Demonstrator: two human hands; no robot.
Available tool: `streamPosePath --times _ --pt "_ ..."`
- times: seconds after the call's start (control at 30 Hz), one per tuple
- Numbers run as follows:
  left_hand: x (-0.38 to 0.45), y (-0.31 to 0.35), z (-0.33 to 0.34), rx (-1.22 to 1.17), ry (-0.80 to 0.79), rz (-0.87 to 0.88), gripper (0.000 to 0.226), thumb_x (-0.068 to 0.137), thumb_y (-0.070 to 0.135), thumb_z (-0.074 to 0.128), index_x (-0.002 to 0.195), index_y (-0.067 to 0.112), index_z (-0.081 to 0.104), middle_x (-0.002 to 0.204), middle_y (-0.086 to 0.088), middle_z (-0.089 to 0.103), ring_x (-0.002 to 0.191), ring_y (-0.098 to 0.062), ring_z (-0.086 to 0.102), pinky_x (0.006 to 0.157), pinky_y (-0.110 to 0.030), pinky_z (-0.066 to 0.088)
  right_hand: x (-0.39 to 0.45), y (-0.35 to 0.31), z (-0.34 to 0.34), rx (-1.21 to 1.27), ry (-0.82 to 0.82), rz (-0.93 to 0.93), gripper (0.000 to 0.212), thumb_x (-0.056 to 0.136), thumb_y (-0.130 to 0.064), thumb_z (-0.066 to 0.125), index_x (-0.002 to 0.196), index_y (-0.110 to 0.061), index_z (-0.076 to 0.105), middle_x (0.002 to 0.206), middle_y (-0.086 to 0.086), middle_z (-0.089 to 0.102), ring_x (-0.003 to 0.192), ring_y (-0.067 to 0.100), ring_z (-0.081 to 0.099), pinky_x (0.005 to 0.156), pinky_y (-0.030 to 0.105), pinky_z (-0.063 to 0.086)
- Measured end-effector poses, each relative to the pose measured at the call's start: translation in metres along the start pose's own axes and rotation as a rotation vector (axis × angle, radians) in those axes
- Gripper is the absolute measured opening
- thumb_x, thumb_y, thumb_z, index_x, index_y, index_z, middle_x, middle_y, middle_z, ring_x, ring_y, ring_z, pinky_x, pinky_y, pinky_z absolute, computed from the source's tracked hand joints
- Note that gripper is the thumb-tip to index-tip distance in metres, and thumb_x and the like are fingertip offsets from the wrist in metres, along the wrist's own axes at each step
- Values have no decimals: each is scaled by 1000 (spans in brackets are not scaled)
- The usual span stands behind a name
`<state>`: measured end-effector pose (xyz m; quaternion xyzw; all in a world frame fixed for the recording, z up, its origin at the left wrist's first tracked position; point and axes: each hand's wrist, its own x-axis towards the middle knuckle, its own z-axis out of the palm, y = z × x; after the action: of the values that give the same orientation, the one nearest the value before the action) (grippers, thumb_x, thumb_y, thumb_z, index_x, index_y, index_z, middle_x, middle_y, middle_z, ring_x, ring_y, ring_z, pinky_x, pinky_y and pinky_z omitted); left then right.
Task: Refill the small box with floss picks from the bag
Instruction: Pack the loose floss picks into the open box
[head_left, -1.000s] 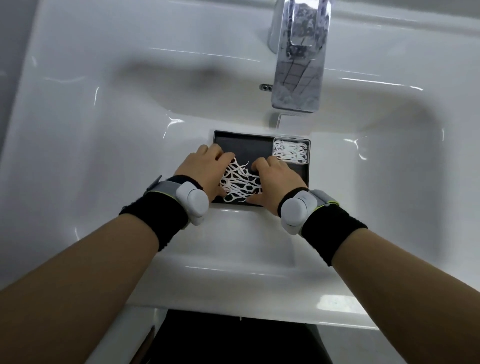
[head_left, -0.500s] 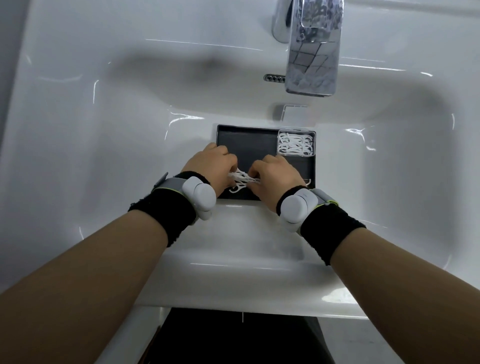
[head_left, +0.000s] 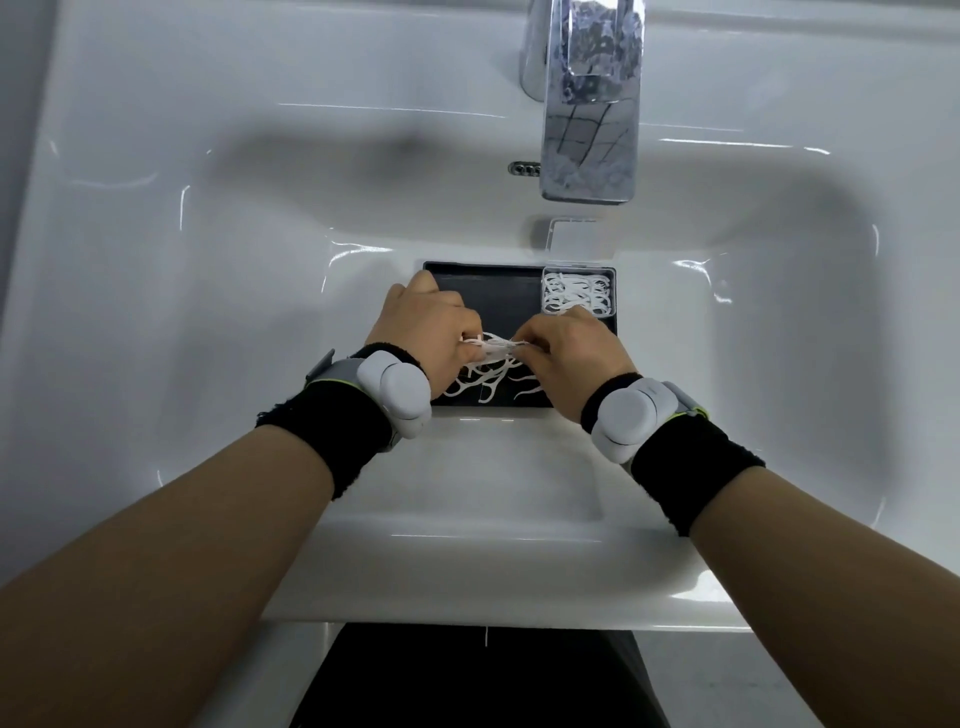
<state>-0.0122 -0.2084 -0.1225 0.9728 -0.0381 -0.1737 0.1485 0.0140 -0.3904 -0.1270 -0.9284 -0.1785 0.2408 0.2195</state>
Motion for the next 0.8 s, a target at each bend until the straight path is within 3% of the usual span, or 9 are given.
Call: streamPosePath --times 0.2,0.33,0.5,0.7,0.8 --pt "5 2 -15 -107 -54 -75 17 86 43 59 90 30 69 86 5 63 107 -21 43 94 -38 34 4 16 -17 42 1 63 20 94 -35 54 98 -26 71 78 -6 56 101 21 49 77 28 38" --pt "6 0 -23 -205 -18 -204 14 85 41 62 91 31 70 95 -5 49 97 -31 51 92 -38 42 4 24 -19 61 -48 110 18 93 -35 55 94 -25 71 79 -5 60 96 25 56 78 30 44" --pt "20 17 -32 -298 33 -200 15 89 32 59 94 22 70 87 -4 58 93 -27 55 81 -32 42 2 25 -16 97 -88 73 25 88 -37 64 107 -22 70 97 -2 71 95 19 61 86 30 49" --pt "52 51 -23 -297 15 -161 18 92 26 56 104 19 68 100 -11 66 100 -29 55 83 -32 41 7 42 -34 313 116 177 43 86 -39 66 124 -23 51 90 -6 64 80 14 58 75 25 44" --pt "64 64 -16 -290 -2 -145 19 93 26 56 106 18 67 100 -11 66 99 -28 55 83 -32 43 11 51 -46 293 155 138 37 92 -34 60 127 -23 55 92 -7 65 83 13 57 78 22 43"
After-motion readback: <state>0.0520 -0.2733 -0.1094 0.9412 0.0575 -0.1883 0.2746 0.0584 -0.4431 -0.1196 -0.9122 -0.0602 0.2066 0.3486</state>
